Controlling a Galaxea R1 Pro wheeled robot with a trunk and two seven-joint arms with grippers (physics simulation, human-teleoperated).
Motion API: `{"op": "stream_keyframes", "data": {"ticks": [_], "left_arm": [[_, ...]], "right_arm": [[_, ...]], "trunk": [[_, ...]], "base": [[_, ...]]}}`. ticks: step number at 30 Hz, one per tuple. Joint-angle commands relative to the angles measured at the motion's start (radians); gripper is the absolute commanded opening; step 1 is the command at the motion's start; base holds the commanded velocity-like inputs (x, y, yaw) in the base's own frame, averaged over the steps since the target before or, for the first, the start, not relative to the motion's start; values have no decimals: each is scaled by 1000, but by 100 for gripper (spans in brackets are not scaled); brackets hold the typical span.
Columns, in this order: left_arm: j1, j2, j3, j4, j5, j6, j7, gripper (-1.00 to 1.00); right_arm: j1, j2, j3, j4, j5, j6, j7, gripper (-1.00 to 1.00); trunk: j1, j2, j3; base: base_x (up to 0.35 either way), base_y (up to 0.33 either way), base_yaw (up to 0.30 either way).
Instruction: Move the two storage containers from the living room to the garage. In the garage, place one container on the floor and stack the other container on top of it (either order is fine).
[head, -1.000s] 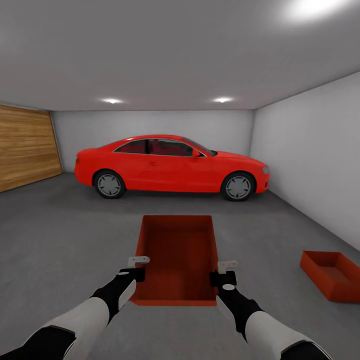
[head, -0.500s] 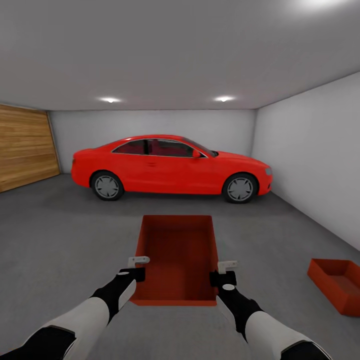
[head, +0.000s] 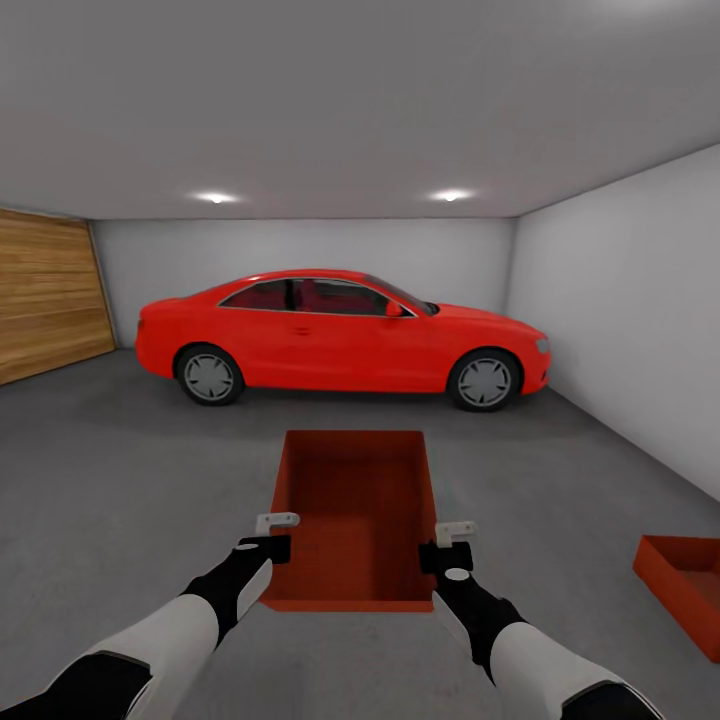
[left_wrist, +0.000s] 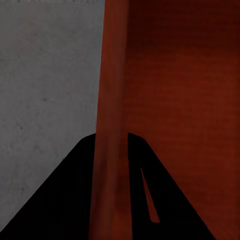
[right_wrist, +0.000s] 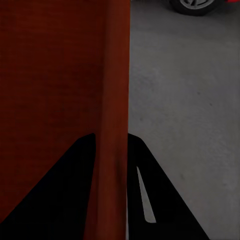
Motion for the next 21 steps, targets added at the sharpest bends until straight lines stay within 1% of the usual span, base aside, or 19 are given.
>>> {"op": "stream_keyframes", "data": {"ticks": [1, 21], "left_arm": [[-1, 21, 20, -5, -19, -42, 12, -100], [-1, 21, 20, -5, -19, -42, 11, -100]], "right_arm": [[-1, -1, -12, 25, -17, -7, -10, -100], [-1, -2, -12, 25, -17, -7, -10, -100]], "trunk": [[1, -1, -1], [1, -1, -1]], "base": [[321, 0, 0], [321, 0, 0]]}}
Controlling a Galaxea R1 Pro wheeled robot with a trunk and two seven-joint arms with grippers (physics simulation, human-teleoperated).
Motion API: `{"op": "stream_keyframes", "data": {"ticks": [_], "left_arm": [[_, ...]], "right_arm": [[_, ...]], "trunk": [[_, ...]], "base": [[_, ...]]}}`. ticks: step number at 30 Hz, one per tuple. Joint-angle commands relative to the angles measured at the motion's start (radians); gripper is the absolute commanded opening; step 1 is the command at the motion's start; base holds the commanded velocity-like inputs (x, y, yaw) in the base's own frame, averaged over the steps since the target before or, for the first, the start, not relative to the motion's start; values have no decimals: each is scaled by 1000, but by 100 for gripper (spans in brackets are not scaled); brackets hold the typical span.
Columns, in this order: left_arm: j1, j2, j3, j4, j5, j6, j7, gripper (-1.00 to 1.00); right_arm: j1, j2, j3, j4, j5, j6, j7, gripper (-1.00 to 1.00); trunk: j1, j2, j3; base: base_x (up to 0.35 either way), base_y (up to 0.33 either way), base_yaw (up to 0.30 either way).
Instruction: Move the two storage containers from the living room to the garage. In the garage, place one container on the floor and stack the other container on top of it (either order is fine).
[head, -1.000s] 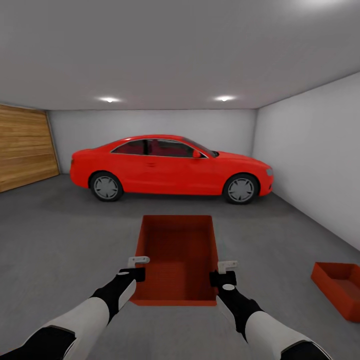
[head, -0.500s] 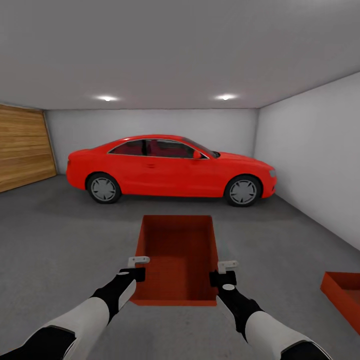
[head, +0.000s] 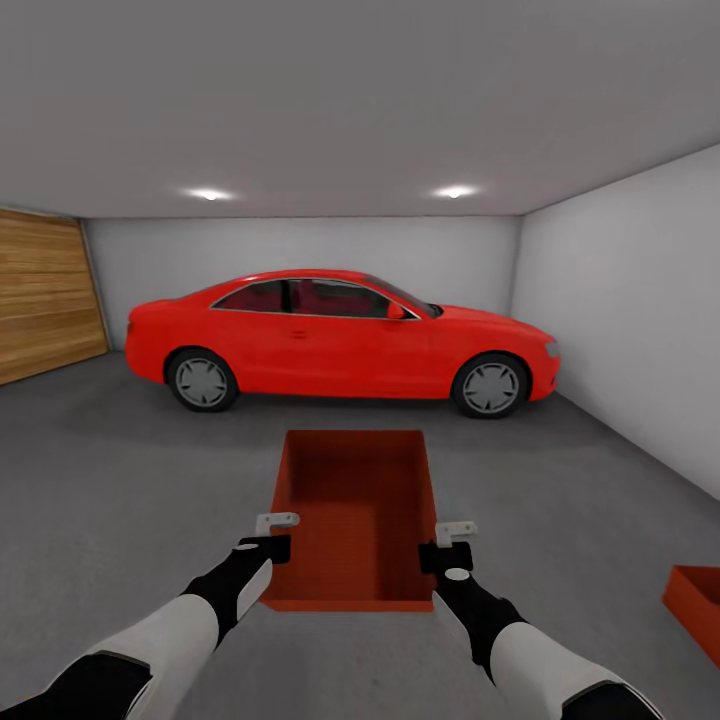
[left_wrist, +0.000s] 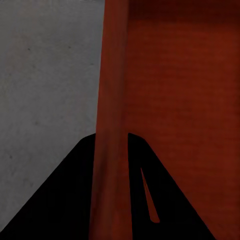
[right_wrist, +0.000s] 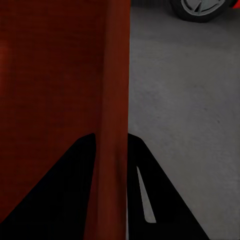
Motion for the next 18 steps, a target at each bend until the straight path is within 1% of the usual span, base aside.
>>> {"op": "stream_keyframes", "data": {"ticks": [1, 12, 15, 18], "left_arm": [[-1, 22, 18, -5, -18, -40, 11, -100], [-1, 20, 17, -6, -18, -40, 12, -100], [-1, 20, 17, -5, -18, -40, 12, -100], [-1, 20, 17, -5, -18, -40, 11, -100]], "right_arm": [[-1, -1, -12, 27, -17, -7, -10, -100], [-1, -1, -12, 27, -17, -5, -10, -100], [-1, 0, -12, 27, -17, -4, -13, -100], [-1, 2, -12, 27, -17, -5, -22, -100]], "trunk": [[1, -1, -1], [1, -1, -1], [1, -1, -1], [1, -1, -1]], "base": [[321, 0, 0], [321, 0, -2], [321, 0, -159], [321, 0, -248]]}}
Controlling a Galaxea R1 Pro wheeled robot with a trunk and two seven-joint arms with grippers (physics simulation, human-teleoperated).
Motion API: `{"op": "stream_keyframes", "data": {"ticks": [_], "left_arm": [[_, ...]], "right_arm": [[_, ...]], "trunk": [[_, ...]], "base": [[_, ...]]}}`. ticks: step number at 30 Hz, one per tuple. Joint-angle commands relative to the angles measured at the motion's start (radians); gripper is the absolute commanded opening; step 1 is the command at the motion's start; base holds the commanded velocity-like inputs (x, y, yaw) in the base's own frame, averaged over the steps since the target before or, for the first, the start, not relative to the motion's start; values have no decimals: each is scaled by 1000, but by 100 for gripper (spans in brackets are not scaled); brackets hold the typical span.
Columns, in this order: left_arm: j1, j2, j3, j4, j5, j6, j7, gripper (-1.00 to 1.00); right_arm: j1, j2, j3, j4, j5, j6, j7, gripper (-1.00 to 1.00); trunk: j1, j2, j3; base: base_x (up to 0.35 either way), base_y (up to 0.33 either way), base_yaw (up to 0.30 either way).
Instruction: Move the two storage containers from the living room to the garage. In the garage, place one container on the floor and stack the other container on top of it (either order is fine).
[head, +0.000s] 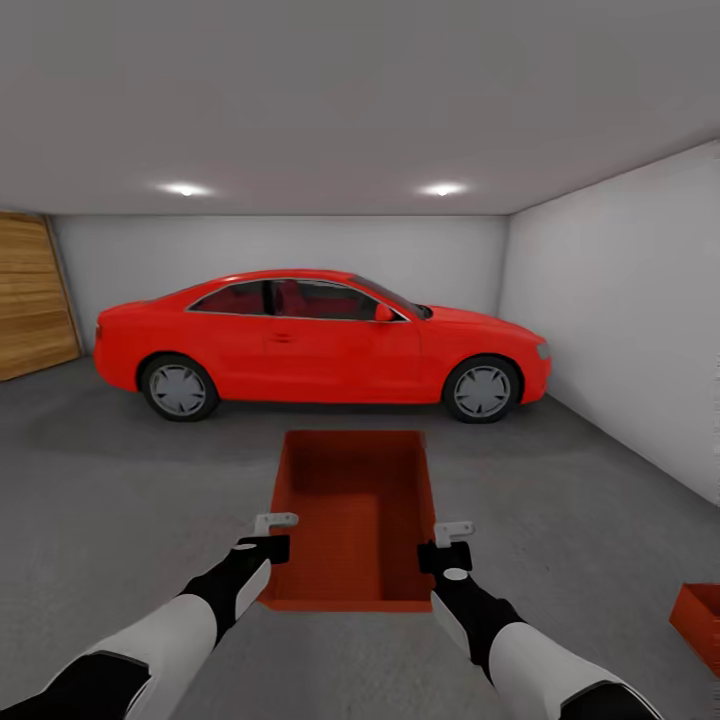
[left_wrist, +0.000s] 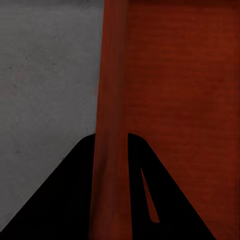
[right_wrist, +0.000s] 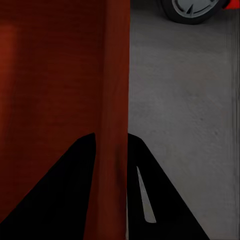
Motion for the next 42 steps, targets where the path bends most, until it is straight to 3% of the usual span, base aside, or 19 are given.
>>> {"op": "stream_keyframes", "data": {"ticks": [1, 42], "left_arm": [[-1, 15, 16, -5, -17, -41, 21, -100], [-1, 16, 17, -5, -15, -42, 21, -100]], "right_arm": [[-1, -4, -12, 27, -18, -7, -16, -100], [-1, -5, -14, 27, -21, -7, -20, -100]], "trunk": [[1, -1, -1], [1, -1, -1]], "base": [[321, 0, -271], [322, 0, -284]]}}
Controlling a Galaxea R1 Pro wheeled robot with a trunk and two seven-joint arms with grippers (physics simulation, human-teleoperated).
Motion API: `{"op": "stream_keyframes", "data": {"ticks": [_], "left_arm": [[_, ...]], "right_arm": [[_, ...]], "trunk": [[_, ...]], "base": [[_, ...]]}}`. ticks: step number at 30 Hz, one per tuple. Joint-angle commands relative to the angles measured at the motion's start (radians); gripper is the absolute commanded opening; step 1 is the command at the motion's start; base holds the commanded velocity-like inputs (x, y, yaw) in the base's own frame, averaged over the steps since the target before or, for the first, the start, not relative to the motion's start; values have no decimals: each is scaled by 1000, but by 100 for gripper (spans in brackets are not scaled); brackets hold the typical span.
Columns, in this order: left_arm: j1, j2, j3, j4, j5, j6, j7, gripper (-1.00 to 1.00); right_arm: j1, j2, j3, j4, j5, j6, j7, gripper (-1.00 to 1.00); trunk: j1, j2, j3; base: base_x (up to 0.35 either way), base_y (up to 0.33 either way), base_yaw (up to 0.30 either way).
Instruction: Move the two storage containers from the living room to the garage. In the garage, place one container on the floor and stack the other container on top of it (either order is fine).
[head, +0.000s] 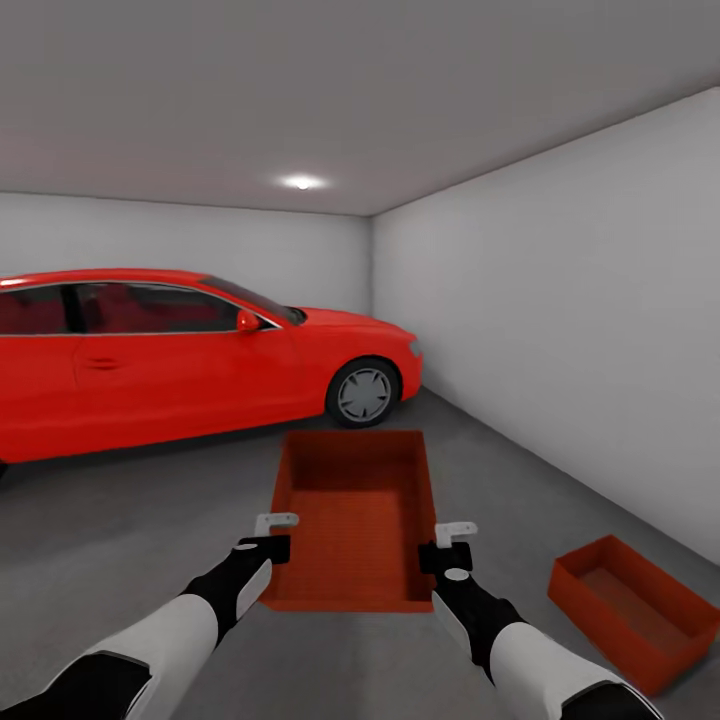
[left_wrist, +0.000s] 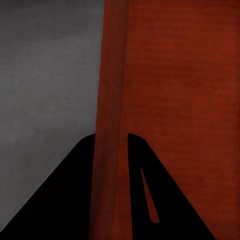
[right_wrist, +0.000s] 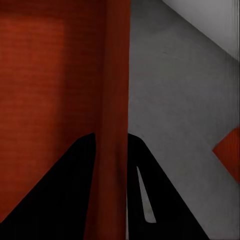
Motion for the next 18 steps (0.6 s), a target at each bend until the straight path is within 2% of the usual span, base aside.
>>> {"op": "stream_keyframes", "data": {"ticks": [1, 18], "left_arm": [[-1, 20, 21, -5, -18, -44, 13, -100], [-1, 20, 21, -5, -18, -44, 13, -100]], "right_arm": [[-1, -1, -14, 25, -17, -7, -28, -100], [-1, -1, -14, 25, -17, -6, -28, -100]], "trunk": [[1, -1, -1], [1, -1, -1]], "base": [[322, 0, -285], [322, 16, -285]]}}
